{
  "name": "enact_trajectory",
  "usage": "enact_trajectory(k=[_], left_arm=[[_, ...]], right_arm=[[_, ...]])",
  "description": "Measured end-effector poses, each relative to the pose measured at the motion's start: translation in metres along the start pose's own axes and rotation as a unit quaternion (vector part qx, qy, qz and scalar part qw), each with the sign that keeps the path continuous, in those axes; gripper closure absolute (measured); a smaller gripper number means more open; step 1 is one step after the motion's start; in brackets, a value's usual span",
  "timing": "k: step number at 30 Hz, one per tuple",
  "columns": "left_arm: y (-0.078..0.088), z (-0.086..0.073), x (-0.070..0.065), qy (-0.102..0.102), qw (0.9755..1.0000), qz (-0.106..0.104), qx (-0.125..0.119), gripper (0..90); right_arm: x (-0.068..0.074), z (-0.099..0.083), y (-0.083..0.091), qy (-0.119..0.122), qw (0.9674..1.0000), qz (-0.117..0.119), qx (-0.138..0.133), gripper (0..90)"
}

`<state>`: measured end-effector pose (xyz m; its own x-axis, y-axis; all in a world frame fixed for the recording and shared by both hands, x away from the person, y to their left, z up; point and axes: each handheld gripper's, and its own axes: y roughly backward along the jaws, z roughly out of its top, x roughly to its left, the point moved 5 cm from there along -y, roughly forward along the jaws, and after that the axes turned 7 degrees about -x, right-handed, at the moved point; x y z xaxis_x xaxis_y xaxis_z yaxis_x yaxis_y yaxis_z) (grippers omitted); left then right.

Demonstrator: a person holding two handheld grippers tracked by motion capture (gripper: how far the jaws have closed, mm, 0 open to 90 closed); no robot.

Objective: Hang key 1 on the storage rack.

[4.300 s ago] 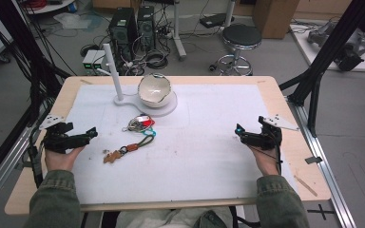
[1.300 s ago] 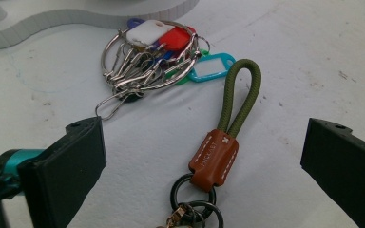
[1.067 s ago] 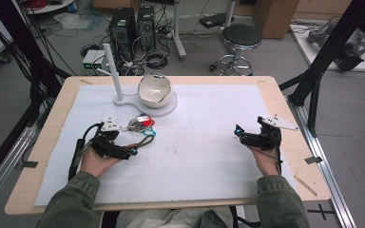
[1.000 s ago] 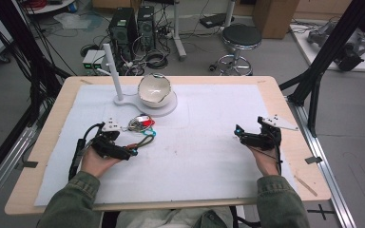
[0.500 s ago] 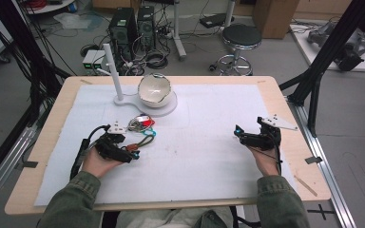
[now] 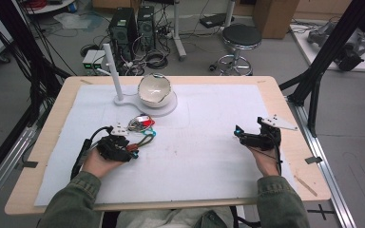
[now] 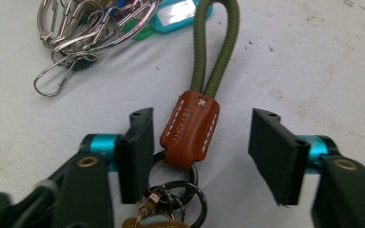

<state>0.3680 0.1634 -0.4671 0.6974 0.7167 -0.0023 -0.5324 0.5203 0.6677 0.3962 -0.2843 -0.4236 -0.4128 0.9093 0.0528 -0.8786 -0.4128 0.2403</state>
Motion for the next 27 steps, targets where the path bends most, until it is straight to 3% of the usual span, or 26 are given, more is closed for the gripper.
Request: enact_trajectory(k=[7,9,14,27], left_arm=[[0.0,-0.001,0.003,0.0,0.9998,0.019,0.005,63.9],[0.001,-0.001,0.005,0.002,0.9998,0.017,0.006,65.8],[0.002,0.0,0.009,0.028,0.9996,0.005,0.005,69.8],[0.01,0.001,0.011,0.02,0.9997,0.011,-0.006,74.1]], right_arm=[[0.0,0.001,0.001,0.006,1.0,-0.006,-0.005,0.8],[0.0,0.001,0.002,0.005,1.0,-0.005,-0.005,0.8],[0.0,0.001,0.002,0.005,1.0,-0.006,-0.005,0.8],[0.0,0.001,0.002,0.006,0.9999,-0.008,-0.007,0.9]])
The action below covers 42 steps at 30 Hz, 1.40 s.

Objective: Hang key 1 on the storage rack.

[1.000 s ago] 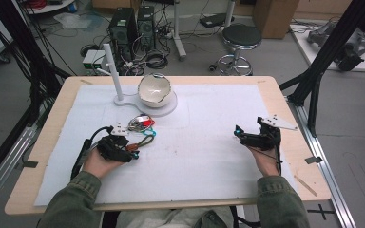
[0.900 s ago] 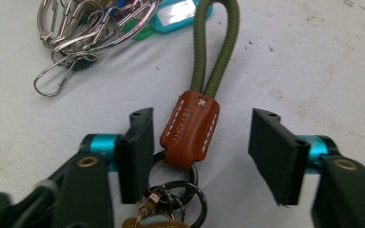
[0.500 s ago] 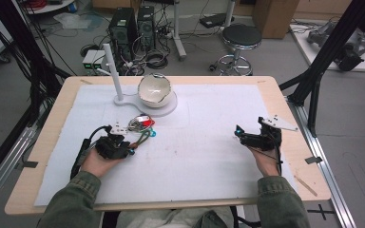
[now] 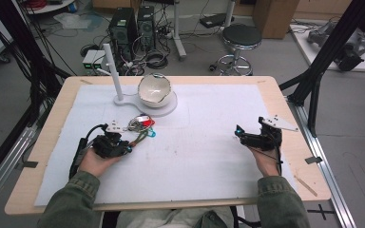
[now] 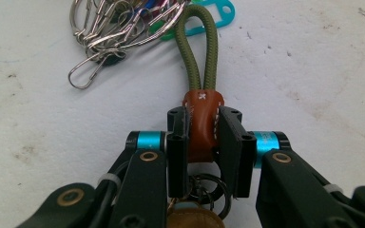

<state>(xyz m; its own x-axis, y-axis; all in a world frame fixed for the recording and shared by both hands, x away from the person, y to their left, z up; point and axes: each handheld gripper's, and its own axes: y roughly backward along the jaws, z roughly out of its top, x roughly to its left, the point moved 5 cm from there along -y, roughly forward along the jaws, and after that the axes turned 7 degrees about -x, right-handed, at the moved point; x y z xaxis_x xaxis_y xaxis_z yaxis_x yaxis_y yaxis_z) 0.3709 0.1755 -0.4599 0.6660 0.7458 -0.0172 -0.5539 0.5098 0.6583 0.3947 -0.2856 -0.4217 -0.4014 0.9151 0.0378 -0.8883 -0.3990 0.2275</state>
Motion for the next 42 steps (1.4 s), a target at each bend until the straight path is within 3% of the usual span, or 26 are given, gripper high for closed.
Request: enact_trajectory(k=[14,30,42], left_arm=[[0.013,0.004,-0.001,0.007,0.9997,-0.009,-0.021,74.9],[0.03,0.012,0.007,0.019,0.9986,0.003,-0.049,75.1],[0.052,0.018,0.015,0.043,0.9952,0.018,-0.086,75.3]], right_arm=[[0.0,0.0,0.001,-0.003,1.0,0.001,0.001,0.8],[0.0,0.0,0.001,-0.005,1.0,0.004,0.001,0.8],[-0.001,0.0,0.001,-0.006,1.0,0.004,-0.001,0.8]])
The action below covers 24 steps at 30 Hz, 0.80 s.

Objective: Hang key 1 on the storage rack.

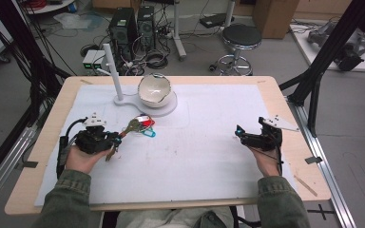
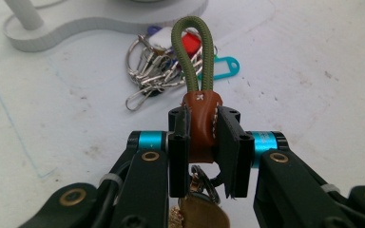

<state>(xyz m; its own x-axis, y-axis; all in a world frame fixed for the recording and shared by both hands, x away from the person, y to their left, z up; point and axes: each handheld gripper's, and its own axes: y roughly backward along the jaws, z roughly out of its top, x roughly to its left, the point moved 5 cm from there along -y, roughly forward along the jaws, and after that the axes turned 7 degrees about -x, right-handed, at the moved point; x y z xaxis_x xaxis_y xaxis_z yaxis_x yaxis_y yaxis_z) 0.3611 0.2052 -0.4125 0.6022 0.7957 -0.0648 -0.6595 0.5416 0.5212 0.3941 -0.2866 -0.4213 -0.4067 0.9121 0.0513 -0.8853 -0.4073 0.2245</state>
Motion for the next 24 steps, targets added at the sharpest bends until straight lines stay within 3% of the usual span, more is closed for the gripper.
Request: enact_trajectory(k=[7,24], left_arm=[[0.012,0.005,0.008,0.012,0.9997,0.014,-0.014,75.3],[0.029,0.038,0.028,0.006,0.999,0.036,-0.026,75.3]], right_arm=[[0.002,0.0,0.0,0.002,1.0,0.002,-0.001,0.8],[-0.003,0.002,0.004,-0.009,0.9999,-0.005,-0.01,0.8]])
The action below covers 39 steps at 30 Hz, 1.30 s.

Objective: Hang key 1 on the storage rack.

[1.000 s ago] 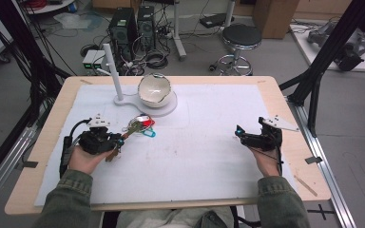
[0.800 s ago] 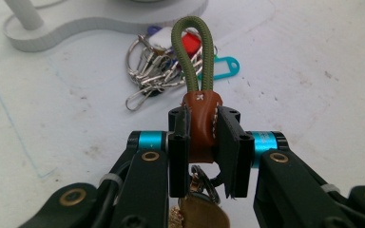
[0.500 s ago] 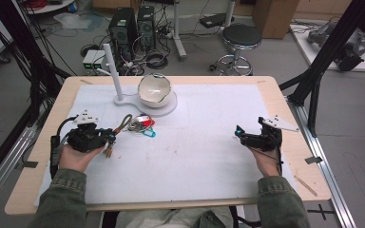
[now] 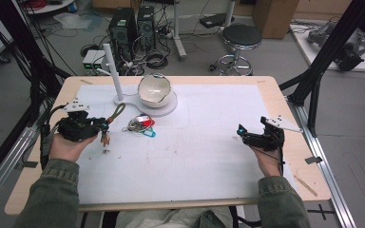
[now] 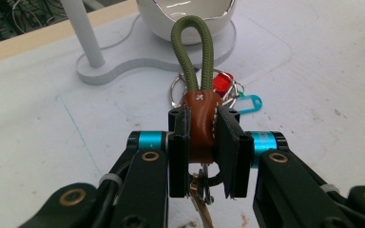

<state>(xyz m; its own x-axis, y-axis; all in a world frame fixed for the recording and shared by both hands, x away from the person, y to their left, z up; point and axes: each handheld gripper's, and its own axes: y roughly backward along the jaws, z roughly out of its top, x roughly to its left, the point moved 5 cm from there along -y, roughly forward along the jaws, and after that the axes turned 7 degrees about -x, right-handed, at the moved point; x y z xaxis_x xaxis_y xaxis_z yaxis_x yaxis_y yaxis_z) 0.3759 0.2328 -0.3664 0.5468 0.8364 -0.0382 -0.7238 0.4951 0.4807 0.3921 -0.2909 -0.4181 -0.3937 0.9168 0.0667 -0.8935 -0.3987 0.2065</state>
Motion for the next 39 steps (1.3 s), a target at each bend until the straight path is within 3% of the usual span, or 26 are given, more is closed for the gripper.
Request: enact_trajectory(k=[5,14,23,31,39], left_arm=[[-0.002,0.005,0.007,0.0,0.9999,0.009,0.007,75.3],[-0.003,0.018,0.02,0.02,0.9997,0.012,-0.002,75.3],[0.001,0.029,0.036,0.033,0.999,0.03,0.002,75.3],[0.003,0.043,0.051,0.037,0.9982,0.047,0.005,75.3],[0.002,0.055,0.057,0.035,0.9978,0.056,0.001,75.3]], right_arm=[[0.0,0.0,0.0,0.0,1.0,0.0,-0.002,0.8],[0.0,0.0,0.0,-0.002,1.0,0.001,-0.003,0.8],[0.0,0.001,0.001,-0.002,1.0,0.0,-0.004,0.8],[0.0,0.001,0.001,-0.001,1.0,0.0,-0.005,0.8],[0.0,0.001,0.002,-0.002,1.0,-0.001,-0.003,0.8]])
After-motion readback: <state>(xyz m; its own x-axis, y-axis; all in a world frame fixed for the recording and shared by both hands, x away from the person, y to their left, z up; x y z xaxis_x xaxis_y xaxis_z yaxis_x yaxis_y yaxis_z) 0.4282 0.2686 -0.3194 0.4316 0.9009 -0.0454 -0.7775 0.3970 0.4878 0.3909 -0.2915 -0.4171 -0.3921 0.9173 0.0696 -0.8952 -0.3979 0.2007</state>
